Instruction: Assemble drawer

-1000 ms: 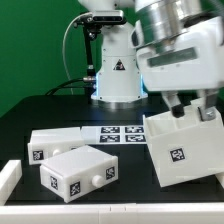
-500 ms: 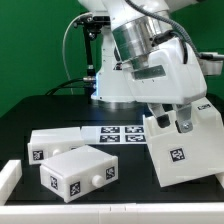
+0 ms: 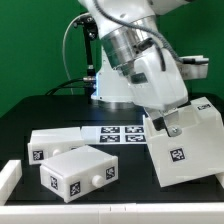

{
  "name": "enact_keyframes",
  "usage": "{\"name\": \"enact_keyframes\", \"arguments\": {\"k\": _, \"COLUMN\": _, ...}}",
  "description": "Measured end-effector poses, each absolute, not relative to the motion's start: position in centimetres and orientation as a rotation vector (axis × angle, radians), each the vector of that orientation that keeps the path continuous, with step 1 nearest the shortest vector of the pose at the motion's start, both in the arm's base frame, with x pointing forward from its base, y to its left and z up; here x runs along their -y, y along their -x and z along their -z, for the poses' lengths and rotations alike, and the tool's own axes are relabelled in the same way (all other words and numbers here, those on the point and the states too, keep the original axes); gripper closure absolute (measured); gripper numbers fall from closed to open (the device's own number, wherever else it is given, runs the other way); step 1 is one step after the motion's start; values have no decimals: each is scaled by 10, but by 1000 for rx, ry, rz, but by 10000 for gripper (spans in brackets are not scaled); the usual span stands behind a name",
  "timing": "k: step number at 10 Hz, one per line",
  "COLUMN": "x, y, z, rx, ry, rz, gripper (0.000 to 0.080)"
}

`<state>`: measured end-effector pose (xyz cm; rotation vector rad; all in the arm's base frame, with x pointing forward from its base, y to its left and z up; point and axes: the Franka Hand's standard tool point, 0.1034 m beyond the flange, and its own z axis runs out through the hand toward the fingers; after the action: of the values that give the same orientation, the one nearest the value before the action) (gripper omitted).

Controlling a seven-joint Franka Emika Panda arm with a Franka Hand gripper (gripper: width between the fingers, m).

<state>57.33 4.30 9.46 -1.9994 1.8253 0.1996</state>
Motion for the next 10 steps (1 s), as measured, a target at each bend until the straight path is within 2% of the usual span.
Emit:
{"name": "enact_keyframes", "arguments": {"k": 2, "x": -53, "y": -570, "z": -88, "rx": -1869, "ry": 1971, "rz": -210, "gripper": 150}}
{"name": "enact_keyframes", "arguments": {"k": 10, "x": -52, "y": -569, "z": -83, "rx": -1939, "ry": 1829, "rz": -246, "gripper": 150}}
